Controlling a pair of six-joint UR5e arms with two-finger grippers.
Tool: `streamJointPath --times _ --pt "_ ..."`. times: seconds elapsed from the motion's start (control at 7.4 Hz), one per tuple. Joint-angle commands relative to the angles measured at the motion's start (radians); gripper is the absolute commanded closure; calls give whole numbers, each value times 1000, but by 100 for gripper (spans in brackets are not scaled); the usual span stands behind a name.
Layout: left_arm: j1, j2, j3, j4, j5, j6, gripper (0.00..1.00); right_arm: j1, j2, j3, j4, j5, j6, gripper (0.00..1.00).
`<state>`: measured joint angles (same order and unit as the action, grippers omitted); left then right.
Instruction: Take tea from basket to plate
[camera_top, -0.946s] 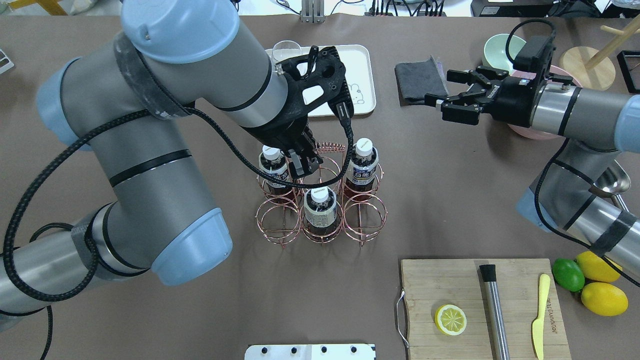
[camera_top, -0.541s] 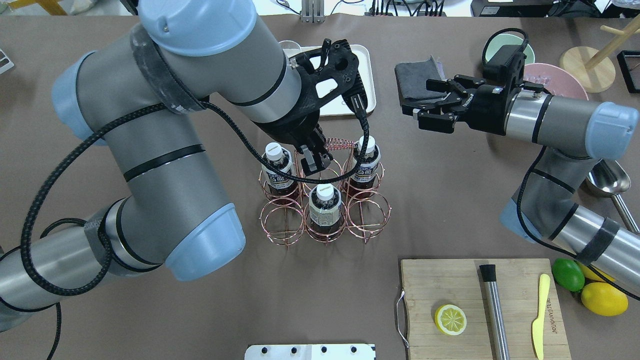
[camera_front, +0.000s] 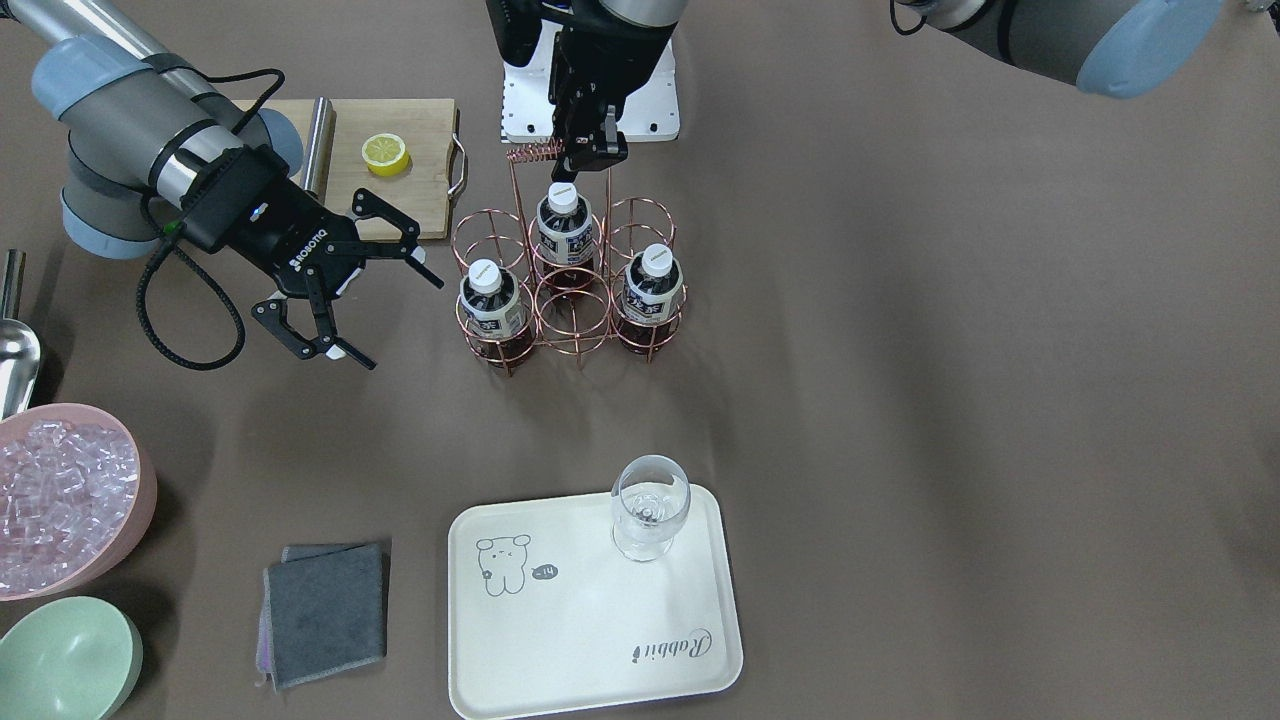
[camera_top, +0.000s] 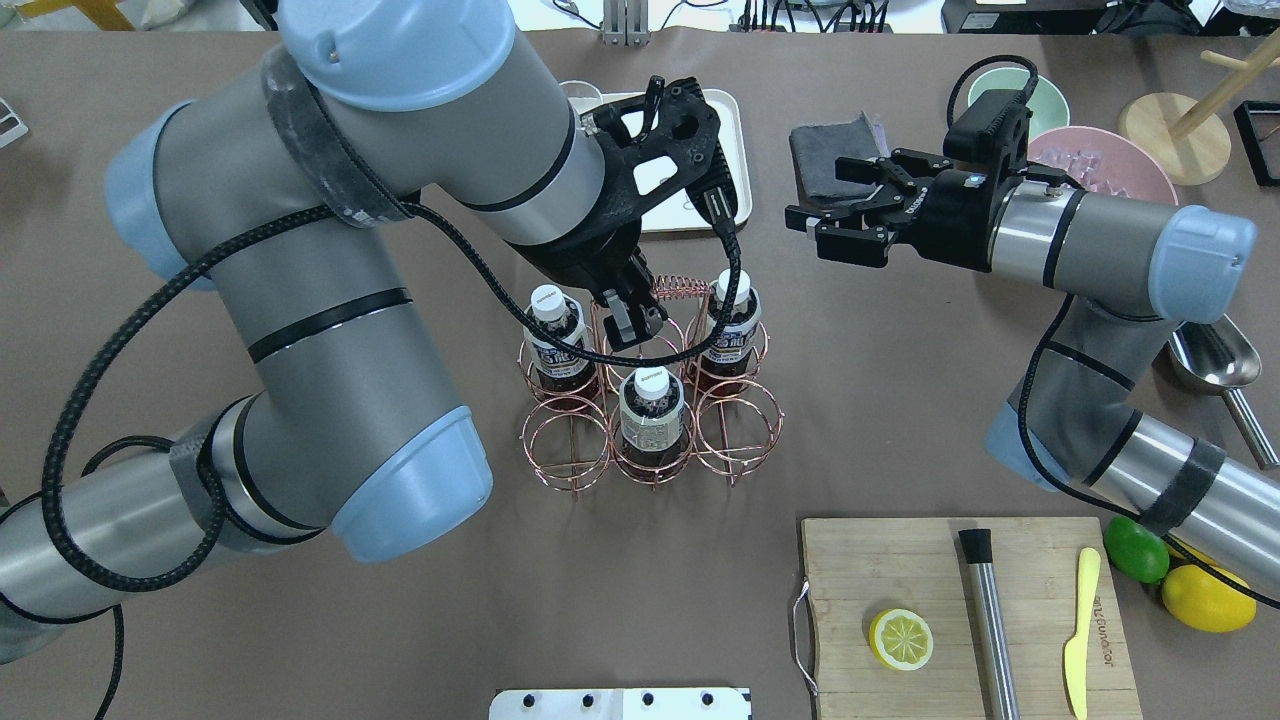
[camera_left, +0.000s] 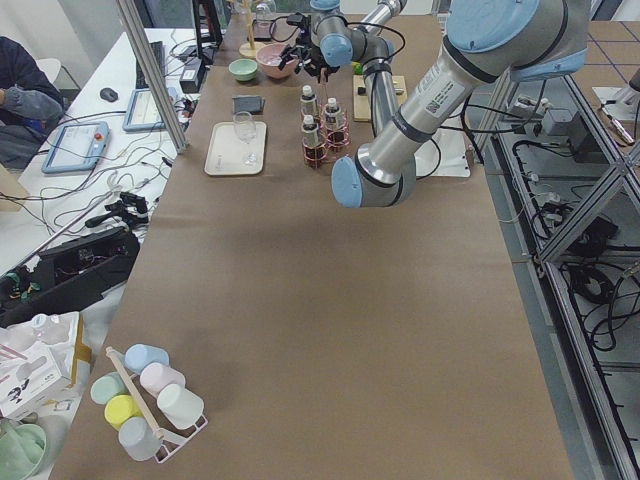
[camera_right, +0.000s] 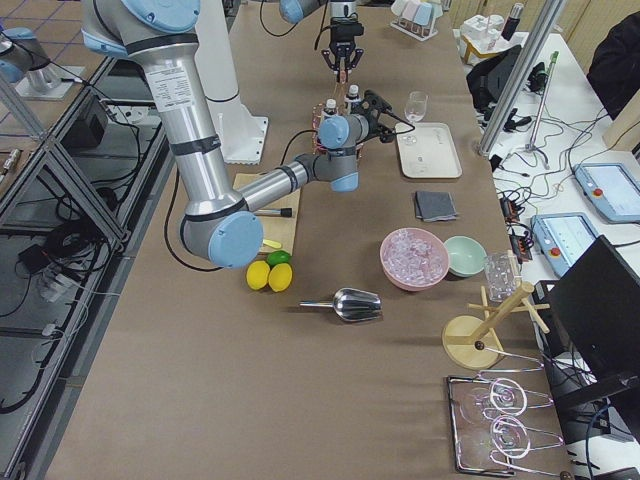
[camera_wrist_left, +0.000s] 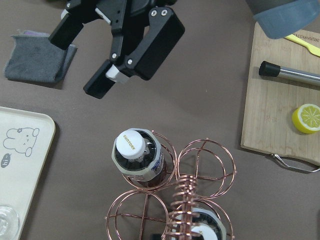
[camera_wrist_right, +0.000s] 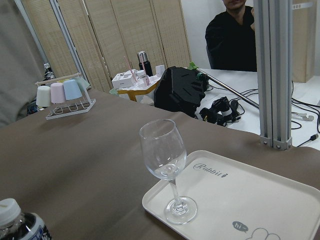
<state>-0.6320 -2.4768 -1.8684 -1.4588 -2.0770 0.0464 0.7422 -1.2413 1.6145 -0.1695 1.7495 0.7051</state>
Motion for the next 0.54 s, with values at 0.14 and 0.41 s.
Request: streamJointPath --times 0.14,0.41 --pt "5 4 -3 0 -2 0 100 -75 3 60 -100 -83 -65 0" --pt "5 7 -6 2 0 0 100 -108 5 87 -143 -125 -82 0"
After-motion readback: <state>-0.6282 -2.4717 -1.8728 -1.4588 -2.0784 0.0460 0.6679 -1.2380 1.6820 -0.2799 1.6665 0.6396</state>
